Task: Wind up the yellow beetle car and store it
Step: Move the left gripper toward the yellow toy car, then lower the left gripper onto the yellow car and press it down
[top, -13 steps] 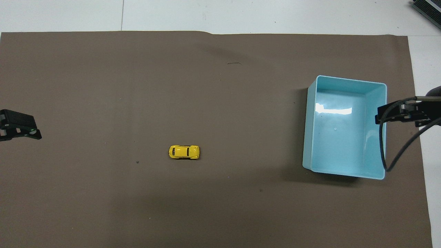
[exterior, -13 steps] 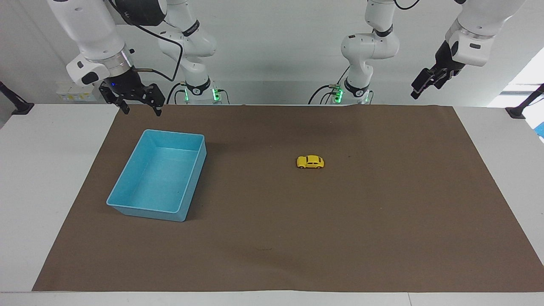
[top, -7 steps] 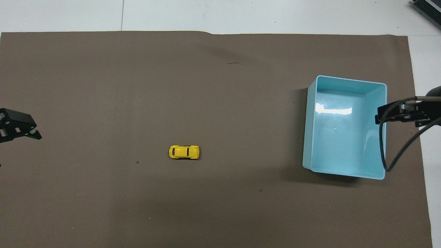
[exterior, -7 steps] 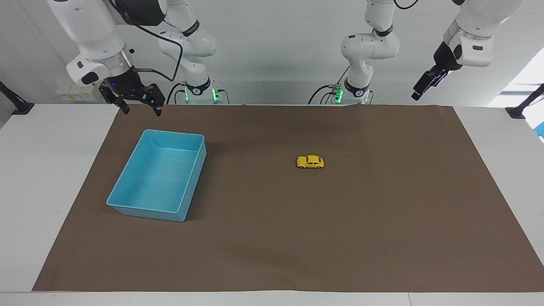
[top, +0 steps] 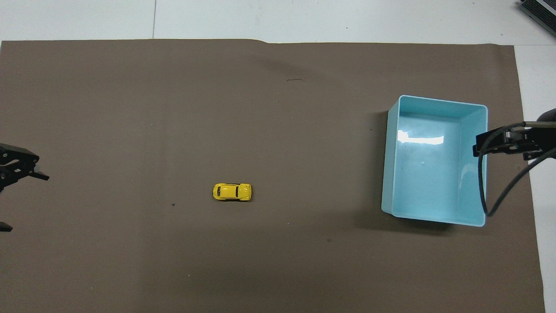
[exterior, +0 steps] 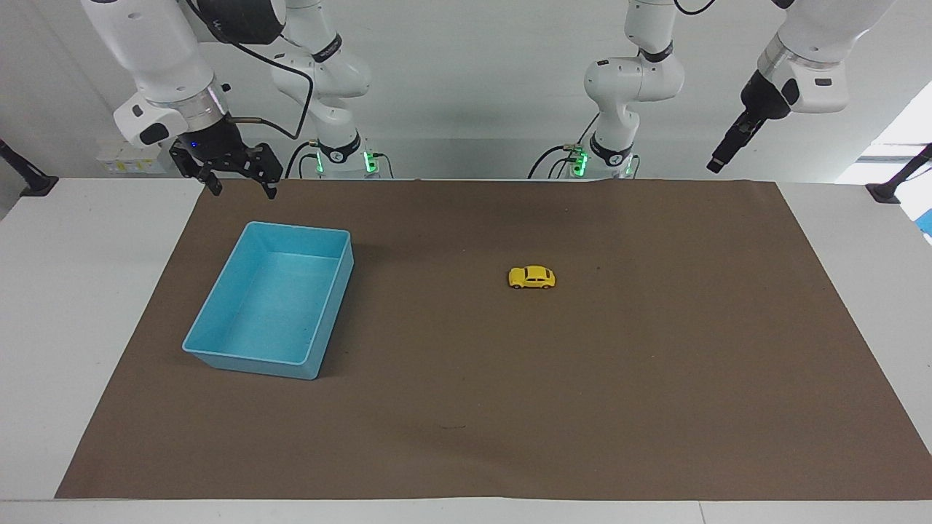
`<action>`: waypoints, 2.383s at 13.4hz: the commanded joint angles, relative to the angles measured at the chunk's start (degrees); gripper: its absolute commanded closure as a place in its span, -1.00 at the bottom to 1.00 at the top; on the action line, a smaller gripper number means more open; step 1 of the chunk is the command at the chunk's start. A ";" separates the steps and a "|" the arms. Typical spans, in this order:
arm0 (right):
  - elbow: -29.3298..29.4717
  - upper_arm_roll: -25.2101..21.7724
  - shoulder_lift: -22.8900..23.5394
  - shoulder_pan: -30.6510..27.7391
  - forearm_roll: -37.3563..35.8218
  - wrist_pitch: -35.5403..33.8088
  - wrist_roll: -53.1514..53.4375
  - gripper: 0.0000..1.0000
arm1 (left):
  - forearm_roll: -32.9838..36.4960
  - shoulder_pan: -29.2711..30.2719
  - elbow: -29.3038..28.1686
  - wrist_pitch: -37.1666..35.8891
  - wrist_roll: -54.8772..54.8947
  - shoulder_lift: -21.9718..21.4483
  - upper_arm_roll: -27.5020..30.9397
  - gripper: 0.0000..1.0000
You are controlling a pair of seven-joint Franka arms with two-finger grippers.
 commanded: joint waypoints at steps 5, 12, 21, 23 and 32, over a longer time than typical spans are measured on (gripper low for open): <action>0.61 0.55 0.12 -0.71 -0.10 -0.48 -1.28 -1.00 | -0.74 -0.84 -8.40 8.99 -25.56 -1.44 -0.69 -1.00; 0.61 0.55 0.11 -0.71 -0.10 -0.48 -1.28 -1.00 | -2.33 -7.60 -15.25 21.82 -38.30 -0.22 -0.78 -1.00; 0.61 0.55 0.20 -0.71 -0.10 -0.48 -1.28 -1.00 | -2.33 -19.02 -17.54 32.90 -56.07 7.33 -0.78 -1.00; 0.61 0.55 0.12 -0.71 -0.10 -0.48 -1.28 -1.00 | -2.33 -20.09 -18.15 34.40 -59.49 8.49 -0.78 -1.00; 0.61 0.55 0.11 -0.71 -0.01 -0.48 -1.28 -1.00 | -2.33 -30.01 -23.33 48.63 -71.97 17.37 -0.69 -1.00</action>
